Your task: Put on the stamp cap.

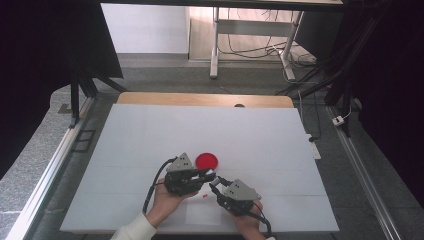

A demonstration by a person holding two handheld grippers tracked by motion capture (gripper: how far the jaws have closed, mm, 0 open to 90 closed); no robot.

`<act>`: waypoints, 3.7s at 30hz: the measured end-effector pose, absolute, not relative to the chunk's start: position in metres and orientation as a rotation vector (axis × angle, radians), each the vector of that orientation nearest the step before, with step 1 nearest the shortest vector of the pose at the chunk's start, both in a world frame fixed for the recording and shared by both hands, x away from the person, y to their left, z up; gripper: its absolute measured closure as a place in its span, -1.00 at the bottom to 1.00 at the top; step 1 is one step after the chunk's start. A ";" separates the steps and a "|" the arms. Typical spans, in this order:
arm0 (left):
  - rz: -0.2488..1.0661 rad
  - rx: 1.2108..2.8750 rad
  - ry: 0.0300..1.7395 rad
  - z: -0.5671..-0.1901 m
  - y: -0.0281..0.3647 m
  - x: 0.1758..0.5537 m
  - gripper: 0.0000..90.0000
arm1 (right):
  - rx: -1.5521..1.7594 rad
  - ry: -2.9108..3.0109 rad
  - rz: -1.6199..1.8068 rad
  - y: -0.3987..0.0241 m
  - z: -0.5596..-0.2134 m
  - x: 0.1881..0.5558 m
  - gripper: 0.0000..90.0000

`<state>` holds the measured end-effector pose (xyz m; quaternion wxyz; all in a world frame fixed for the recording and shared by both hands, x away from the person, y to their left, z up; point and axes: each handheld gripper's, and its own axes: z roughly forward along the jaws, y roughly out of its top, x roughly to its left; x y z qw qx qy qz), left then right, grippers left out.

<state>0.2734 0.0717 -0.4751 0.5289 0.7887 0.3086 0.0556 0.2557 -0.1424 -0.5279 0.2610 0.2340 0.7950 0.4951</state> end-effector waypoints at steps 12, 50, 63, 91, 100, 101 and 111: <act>0.110 1.876 0.755 -0.479 0.071 0.275 0.67 | 0.645 2.148 1.331 -0.143 -0.528 0.256 0.43; 0.049 1.925 0.757 -0.484 0.071 0.279 0.68 | 0.574 2.167 1.237 -0.140 -0.530 0.253 0.44; 0.037 1.938 0.764 -0.490 0.068 0.280 0.68 | 0.546 2.191 1.198 -0.138 -0.530 0.253 0.44; 0.064 1.897 0.741 -0.481 0.078 0.279 0.68 | 0.647 2.287 1.195 -0.164 -0.527 0.265 0.10; 0.101 1.910 0.743 -0.479 0.082 0.278 0.68 | 0.746 2.284 1.193 -0.214 -0.520 0.274 0.09; 0.100 1.908 0.743 -0.479 0.082 0.279 0.68 | 0.754 2.280 1.192 -0.219 -0.519 0.275 0.09; 0.131 1.922 0.742 -0.476 0.091 0.280 0.68 | 0.801 2.261 1.194 -0.260 -0.515 0.278 0.10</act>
